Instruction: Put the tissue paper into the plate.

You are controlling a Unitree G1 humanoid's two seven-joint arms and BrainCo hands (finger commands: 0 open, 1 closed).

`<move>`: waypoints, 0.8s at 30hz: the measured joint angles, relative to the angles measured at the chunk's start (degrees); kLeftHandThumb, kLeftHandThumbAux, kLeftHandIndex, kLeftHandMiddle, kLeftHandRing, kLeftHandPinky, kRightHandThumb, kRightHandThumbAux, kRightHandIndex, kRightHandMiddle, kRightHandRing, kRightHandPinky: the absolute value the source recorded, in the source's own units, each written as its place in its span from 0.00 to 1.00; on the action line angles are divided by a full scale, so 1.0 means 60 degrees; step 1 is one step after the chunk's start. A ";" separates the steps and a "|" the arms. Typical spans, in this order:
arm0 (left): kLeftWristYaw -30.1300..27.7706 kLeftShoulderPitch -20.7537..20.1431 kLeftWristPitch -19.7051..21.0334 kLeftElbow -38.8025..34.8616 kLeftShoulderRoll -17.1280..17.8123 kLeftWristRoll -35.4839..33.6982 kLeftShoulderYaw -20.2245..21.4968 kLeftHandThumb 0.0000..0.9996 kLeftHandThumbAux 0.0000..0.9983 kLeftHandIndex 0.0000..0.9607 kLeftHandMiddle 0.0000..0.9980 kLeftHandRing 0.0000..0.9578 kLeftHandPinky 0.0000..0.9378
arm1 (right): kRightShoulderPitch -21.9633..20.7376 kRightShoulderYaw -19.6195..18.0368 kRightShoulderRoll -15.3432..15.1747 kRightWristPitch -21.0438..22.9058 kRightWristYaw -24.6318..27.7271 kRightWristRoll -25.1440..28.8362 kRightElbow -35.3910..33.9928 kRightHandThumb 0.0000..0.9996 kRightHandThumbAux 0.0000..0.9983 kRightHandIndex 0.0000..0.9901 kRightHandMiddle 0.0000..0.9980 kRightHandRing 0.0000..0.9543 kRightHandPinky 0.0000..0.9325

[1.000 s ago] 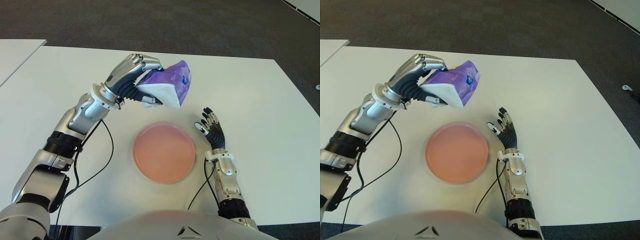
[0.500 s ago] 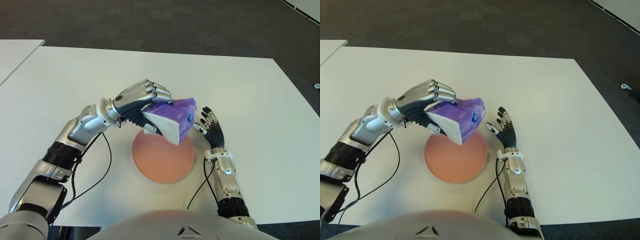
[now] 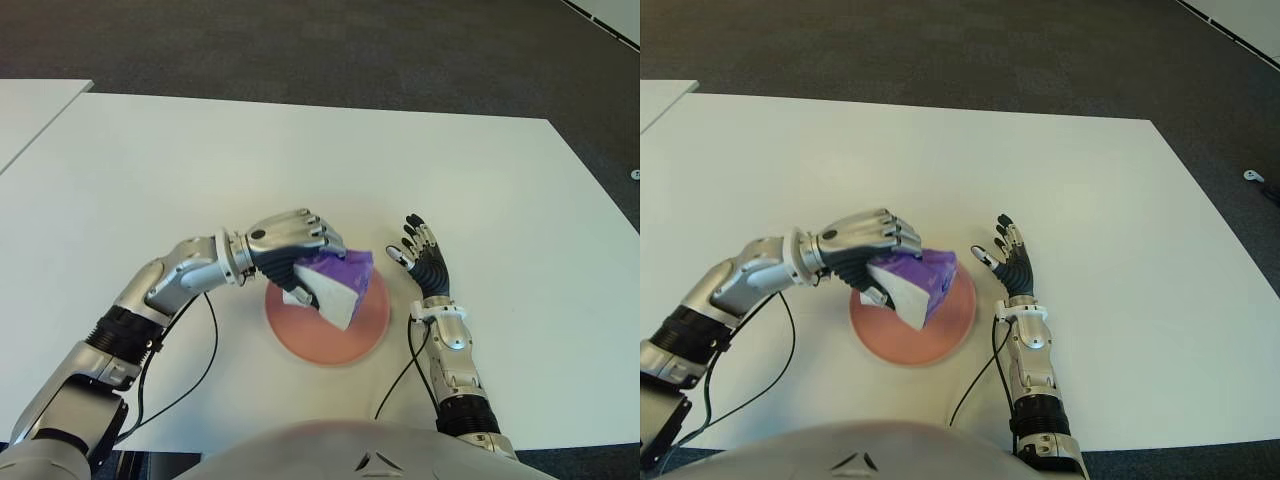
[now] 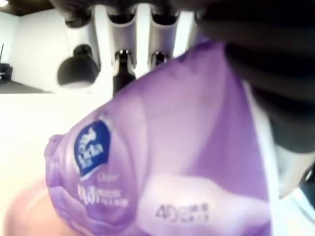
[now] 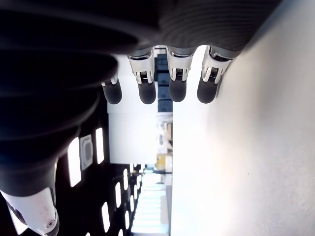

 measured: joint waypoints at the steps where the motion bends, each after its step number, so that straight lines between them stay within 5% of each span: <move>1: 0.0110 0.0023 -0.0042 0.0030 0.0000 0.0143 -0.0001 0.74 0.70 0.46 0.84 0.88 0.90 | -0.0003 0.0000 -0.0002 -0.0006 0.0000 0.0000 0.0008 0.00 0.70 0.00 0.00 0.00 0.00; 24: 0.3042 -0.0155 -0.0540 0.0516 0.0144 0.2738 -0.0549 0.74 0.70 0.46 0.85 0.89 0.91 | -0.0069 -0.0005 0.0001 -0.0020 0.0049 0.0088 0.0102 0.00 0.70 0.00 0.00 0.00 0.00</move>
